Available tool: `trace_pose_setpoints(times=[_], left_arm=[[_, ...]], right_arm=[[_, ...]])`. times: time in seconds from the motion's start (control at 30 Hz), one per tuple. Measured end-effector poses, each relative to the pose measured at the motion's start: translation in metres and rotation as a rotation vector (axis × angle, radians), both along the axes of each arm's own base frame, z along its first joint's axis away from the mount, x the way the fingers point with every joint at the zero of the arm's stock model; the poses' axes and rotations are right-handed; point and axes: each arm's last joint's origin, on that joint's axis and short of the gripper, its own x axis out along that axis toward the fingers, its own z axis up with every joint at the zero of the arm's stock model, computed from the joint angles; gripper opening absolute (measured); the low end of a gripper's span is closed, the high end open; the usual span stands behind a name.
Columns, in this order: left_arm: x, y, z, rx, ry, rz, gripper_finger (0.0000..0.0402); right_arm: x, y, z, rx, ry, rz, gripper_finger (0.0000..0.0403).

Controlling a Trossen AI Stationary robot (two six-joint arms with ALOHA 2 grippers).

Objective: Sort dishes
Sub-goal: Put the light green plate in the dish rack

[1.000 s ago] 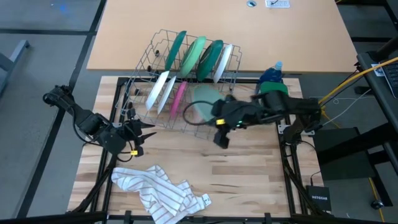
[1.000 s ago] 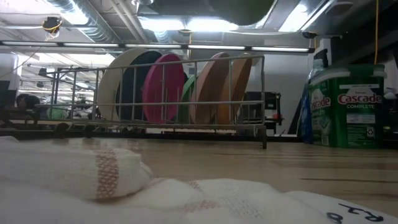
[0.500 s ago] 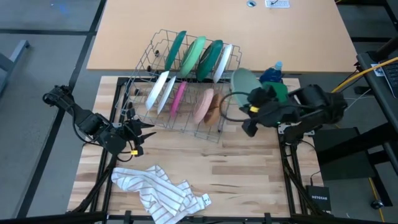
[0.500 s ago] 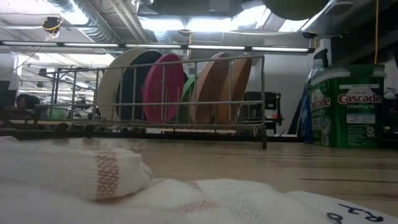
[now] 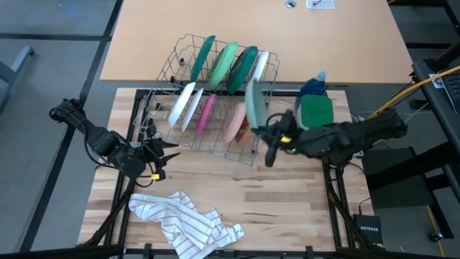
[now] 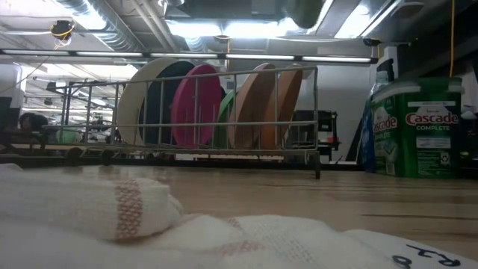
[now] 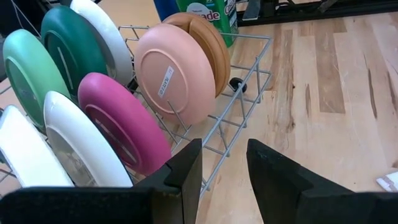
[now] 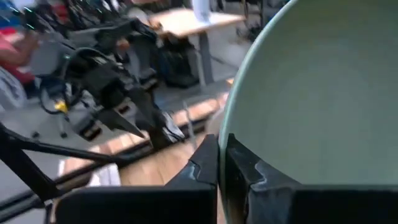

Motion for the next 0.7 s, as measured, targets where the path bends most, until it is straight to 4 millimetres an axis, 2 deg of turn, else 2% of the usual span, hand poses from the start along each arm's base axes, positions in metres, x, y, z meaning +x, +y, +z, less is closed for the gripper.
trace_pose_setpoints(times=[0.27,0.47,0.7], left_arm=[[0.0,0.0,0.0,0.0,0.0,0.0,0.0118],[0.0,0.0,0.0,-0.004,-0.002,0.002,0.0118],[0.0,0.0,0.0,-0.011,-0.005,0.006,0.0118]], right_arm=[[0.026,0.011,-0.053,-0.018,-0.34,0.026,0.0006],[0.03,0.012,-0.084,0.073,-0.696,-0.024,0.0006],[0.065,0.005,-0.116,0.188,-0.847,-0.063,0.0006]])
